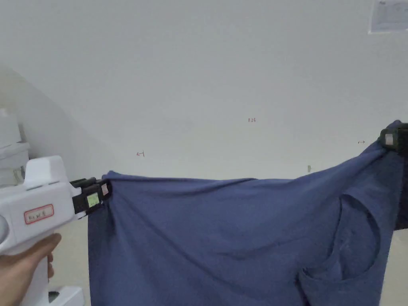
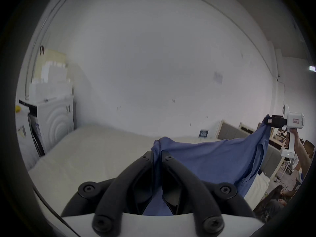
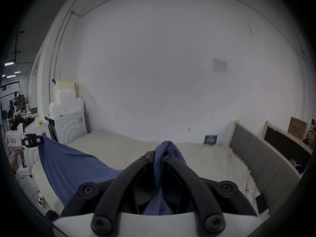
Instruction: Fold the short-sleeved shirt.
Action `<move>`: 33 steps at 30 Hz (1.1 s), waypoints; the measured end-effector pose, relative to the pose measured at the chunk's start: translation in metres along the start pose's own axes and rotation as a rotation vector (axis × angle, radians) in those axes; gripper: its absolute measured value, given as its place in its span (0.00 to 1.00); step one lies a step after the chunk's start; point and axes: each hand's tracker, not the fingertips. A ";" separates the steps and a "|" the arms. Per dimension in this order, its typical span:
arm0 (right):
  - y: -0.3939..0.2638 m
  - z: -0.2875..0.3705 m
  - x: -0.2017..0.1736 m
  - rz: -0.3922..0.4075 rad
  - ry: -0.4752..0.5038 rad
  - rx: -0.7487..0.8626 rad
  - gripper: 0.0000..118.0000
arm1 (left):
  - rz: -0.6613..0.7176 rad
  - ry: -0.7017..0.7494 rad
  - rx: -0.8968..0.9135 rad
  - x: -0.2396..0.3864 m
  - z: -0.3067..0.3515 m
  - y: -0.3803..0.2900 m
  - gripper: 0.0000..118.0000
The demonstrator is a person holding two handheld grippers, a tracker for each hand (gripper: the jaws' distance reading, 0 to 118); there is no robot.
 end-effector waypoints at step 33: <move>0.107 -0.032 0.002 0.162 -0.135 0.103 0.04 | -0.016 0.073 0.151 0.000 -0.034 0.138 0.06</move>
